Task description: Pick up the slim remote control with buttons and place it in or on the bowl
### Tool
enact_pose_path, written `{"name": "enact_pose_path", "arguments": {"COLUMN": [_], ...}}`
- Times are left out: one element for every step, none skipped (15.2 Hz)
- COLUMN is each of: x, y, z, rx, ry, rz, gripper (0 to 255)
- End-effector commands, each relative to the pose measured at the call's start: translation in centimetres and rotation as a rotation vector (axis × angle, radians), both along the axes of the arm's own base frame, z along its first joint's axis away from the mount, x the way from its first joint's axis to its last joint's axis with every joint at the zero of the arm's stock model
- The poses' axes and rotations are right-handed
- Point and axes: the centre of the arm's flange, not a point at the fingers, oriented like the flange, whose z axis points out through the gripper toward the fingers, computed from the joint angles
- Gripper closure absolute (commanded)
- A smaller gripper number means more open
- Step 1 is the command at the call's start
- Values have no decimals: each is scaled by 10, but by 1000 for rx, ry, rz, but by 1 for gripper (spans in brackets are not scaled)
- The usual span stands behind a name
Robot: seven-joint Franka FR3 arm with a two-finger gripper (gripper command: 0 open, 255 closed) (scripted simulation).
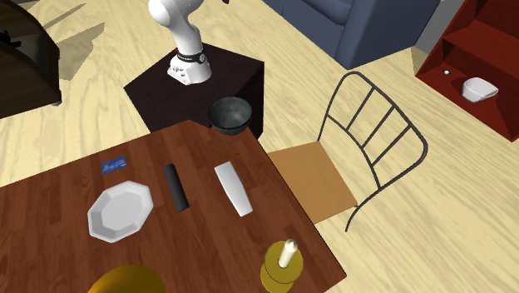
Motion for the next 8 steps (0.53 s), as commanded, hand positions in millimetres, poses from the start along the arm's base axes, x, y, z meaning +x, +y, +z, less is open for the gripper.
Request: {"name": "enact_pose_path", "arguments": {"x": [0, 6, 12, 17, 23, 29, 34, 40], "y": [0, -8, -16, -24, -32, -40, -48, -56], "z": [0, -9, -17, -25, -34, -42, -51, -59], "rx": [0, -1, -2, -3, -4, -5, -6, -7], "ry": [0, -4, -8, -12, -16, -20, -23, -27], "rz": [0, -11, -23, -34, -46, -57, -69, -80], "gripper": [0, 0, 0, 0, 0, 0, 0, 0]}}
